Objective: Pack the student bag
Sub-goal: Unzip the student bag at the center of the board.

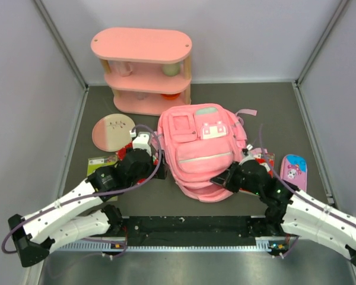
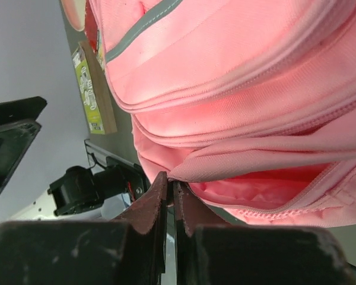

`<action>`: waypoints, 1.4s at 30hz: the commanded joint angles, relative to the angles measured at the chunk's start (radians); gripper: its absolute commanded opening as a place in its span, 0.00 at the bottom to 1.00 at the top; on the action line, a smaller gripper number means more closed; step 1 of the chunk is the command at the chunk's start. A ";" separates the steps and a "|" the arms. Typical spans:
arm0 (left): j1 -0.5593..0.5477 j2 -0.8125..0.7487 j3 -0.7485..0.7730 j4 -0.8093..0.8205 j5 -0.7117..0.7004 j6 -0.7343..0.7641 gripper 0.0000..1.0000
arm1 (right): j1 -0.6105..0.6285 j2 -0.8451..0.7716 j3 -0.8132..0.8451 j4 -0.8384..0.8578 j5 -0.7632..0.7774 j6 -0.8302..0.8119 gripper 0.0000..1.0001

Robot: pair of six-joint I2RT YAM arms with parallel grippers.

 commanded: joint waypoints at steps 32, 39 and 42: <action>-0.249 0.775 0.511 0.578 0.482 -0.072 0.98 | -0.365 -0.074 0.426 -0.741 0.450 -0.499 0.94; -0.256 0.909 0.521 0.746 0.553 -0.170 0.96 | -0.836 0.035 0.358 -0.567 -0.044 -0.665 0.96; -0.258 0.988 0.536 0.822 0.582 -0.227 0.96 | -0.978 0.107 0.288 -0.450 -0.209 -0.685 0.96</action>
